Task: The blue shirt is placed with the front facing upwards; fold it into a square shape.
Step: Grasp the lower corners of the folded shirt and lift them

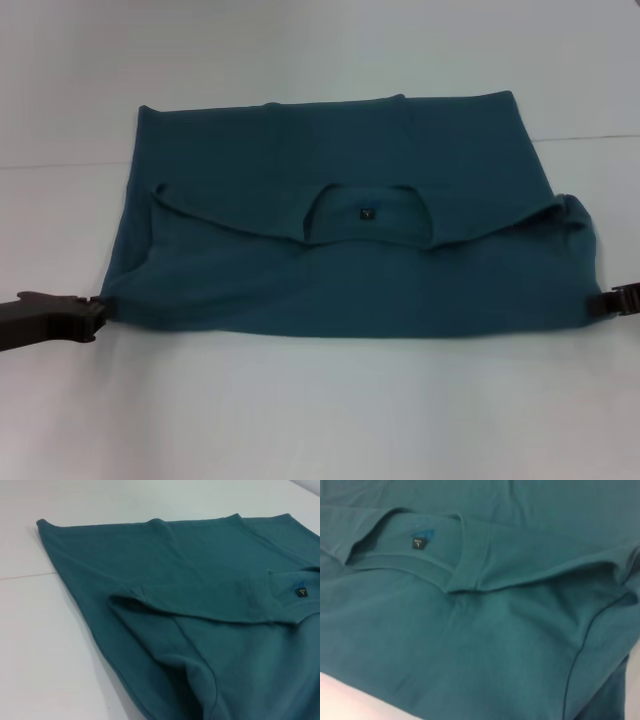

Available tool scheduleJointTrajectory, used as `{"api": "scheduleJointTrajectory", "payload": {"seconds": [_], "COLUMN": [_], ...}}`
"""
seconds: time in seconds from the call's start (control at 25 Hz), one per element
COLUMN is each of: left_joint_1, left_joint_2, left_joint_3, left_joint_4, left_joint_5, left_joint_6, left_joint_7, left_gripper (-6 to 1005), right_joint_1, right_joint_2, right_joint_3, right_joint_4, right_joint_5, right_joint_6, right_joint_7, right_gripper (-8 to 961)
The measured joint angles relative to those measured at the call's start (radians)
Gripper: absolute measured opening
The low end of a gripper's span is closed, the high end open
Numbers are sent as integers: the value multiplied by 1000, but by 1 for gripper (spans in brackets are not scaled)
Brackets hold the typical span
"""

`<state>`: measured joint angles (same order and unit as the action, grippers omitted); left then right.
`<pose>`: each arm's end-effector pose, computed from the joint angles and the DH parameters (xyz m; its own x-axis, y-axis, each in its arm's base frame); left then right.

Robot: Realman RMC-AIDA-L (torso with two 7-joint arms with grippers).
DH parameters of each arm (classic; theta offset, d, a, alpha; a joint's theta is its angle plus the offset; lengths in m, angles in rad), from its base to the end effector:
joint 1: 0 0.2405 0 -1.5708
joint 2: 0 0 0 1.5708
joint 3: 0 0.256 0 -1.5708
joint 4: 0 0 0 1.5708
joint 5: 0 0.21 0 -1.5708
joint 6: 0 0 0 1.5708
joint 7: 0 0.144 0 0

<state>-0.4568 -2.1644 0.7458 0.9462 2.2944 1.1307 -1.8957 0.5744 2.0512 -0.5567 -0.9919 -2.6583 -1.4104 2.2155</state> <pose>-0.3074 0.3593 0.0178 0.6578 0.6378 0.4006 0.7471 -0.4848 -0.4548 0.3253 0.3567 0.0786 0.4531 -0.8471 -0.2777 -0.8431 -0.3060 -0.4421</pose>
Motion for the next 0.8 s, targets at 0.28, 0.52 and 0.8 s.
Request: {"api": "scheduleJointTrajectory", "payload": {"seconds": [0.28, 0.52, 0.8], "left_joint_1": [10, 33, 74], "left_joint_2": [-1, -2, -5], "left_joint_3": [-2, -14, -16], "left_joint_4": [4, 13, 20], "left_joint_5": [-6, -37, -52], "left_joint_6": [15, 54, 96], "left_joint_7": [-6, 5, 28], "left_gripper": [30, 30, 31], "right_joint_1": [-56, -86, -106], "right_joint_2": [23, 26, 31], "right_joint_3": [5, 7, 10], "right_joint_4": [-81, -89, -90], "right_joint_5": [43, 65, 78], "right_joint_6": [-82, -95, -122], "right_joint_7": [-11, -29, -61], "right_gripper": [55, 57, 58]}}
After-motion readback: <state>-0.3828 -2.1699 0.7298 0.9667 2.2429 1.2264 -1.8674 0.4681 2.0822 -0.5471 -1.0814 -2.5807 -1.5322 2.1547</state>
